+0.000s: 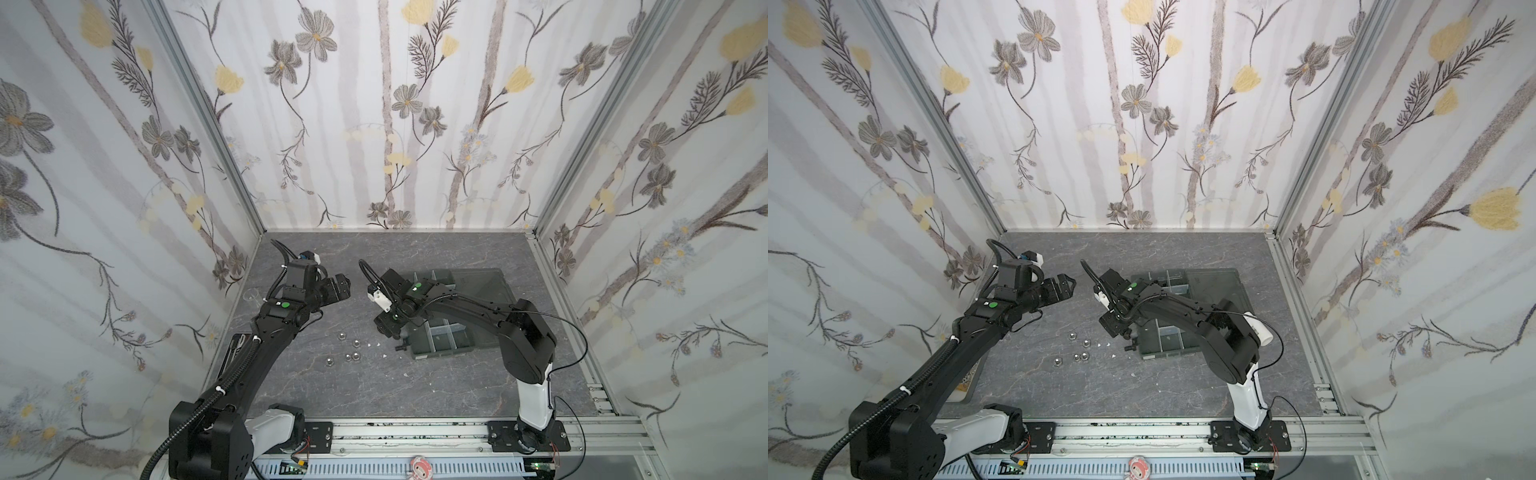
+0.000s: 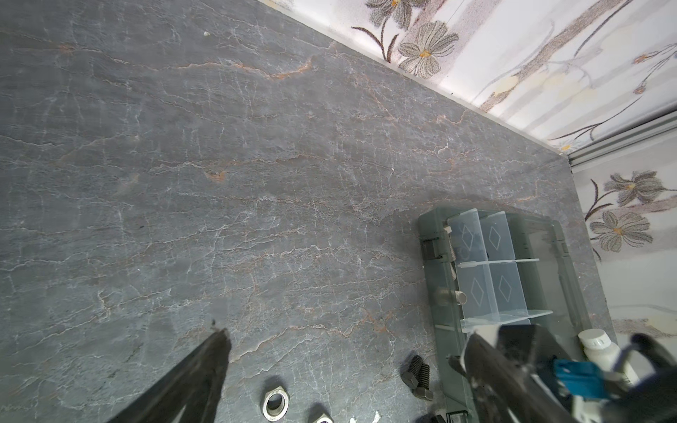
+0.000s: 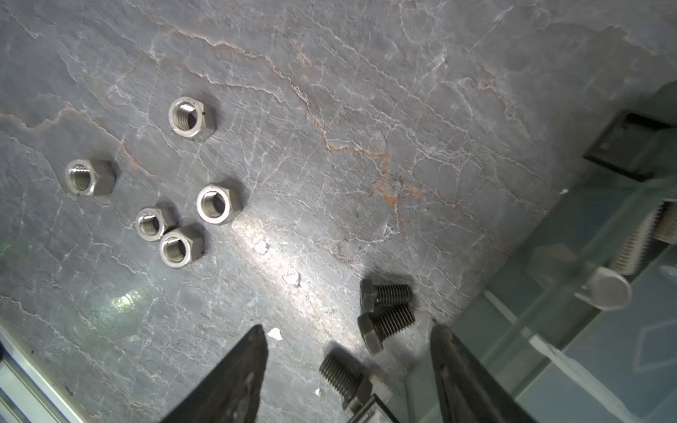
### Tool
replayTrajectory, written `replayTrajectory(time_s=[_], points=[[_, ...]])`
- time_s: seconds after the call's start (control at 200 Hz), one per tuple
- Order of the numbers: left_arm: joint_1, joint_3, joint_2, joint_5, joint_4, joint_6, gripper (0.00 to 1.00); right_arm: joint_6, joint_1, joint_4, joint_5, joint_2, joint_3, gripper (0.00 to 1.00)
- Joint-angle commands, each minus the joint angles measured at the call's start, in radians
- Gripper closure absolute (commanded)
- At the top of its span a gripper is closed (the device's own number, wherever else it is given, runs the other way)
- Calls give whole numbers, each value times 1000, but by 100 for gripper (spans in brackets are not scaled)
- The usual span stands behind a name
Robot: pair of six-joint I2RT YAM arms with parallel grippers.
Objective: Sort the screws and nuts into containers
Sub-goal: Pick up the screw from the center of the table.
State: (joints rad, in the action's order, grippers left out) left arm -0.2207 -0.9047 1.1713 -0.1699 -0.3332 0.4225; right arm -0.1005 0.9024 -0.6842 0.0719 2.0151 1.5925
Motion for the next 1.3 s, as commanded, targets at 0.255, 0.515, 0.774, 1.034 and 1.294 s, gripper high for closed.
replayTrajectory(time_s=[0.255,0.515,0.774,1.034,1.294], points=[[3,15,-36,-8,40,-2,0,35,2,-130,-54,114,105,38],[4,17,-42,-6,42,-2,0,27,1,-158,-100,144,102,30],[5,20,-45,-3,42,-3,0,28,-5,-156,-75,168,101,34],[6,20,-45,-3,43,-4,0,25,-10,-156,-71,179,98,36],[6,20,-42,-5,45,-4,0,25,-8,-155,-49,189,98,45]])
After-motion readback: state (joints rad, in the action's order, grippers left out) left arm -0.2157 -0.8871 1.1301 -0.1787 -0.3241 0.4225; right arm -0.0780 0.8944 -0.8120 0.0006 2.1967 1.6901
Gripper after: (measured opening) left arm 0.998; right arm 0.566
